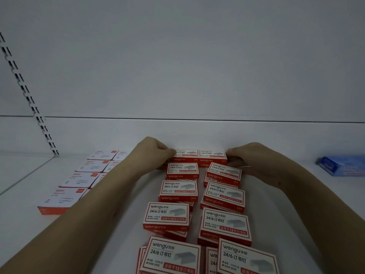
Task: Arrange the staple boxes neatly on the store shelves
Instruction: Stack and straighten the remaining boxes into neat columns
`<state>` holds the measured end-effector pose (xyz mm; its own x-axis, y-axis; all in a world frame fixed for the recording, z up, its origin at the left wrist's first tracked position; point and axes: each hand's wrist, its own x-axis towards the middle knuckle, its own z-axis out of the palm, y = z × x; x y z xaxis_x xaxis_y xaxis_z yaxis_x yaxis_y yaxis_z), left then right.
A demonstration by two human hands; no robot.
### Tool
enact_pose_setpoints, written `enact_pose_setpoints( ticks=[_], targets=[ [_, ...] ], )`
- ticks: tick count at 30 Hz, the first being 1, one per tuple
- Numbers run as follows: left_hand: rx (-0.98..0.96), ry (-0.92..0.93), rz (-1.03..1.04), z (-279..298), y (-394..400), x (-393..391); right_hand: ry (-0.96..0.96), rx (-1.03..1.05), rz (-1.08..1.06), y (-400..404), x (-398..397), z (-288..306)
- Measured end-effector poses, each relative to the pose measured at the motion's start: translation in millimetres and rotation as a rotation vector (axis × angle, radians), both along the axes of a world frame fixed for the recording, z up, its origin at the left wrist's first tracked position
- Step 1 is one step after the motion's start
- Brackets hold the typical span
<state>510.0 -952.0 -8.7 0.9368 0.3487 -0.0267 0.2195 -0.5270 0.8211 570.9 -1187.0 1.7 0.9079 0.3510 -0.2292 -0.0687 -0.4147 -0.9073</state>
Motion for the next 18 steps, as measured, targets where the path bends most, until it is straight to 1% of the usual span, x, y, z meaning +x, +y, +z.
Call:
enact_pose_setpoints(
  ticks=[2,3,4,6,9,11,18],
  targets=[
    [0.146,-0.027,-0.004,3.8,1.8,-3.5,-0.107,-0.134,-0.013,-3.5,0.3,1.6],
    [0.178,-0.038,-0.022,7.1,2.7,-6.5,-0.155,-0.191,-0.014,-6.4,0.1,3.3],
    [0.167,-0.033,-0.066,10.6,3.5,-9.7,-0.176,-0.233,0.002,-9.8,-0.5,5.6],
    [0.104,0.03,-0.205,16.1,4.0,-15.8,-0.15,-0.293,0.092,-15.5,-2.8,10.1],
    [0.139,0.116,-0.349,18.6,3.9,-19.8,-0.123,-0.398,0.241,-19.5,-6.2,13.6],
    [0.137,0.109,-0.382,18.7,5.7,-20.2,-0.144,-0.419,0.269,-20.2,-6.4,14.2],
    [0.19,0.094,-0.476,14.7,13.3,-19.2,-0.165,-0.363,0.386,-22.8,-8.5,11.2]
  ],
)
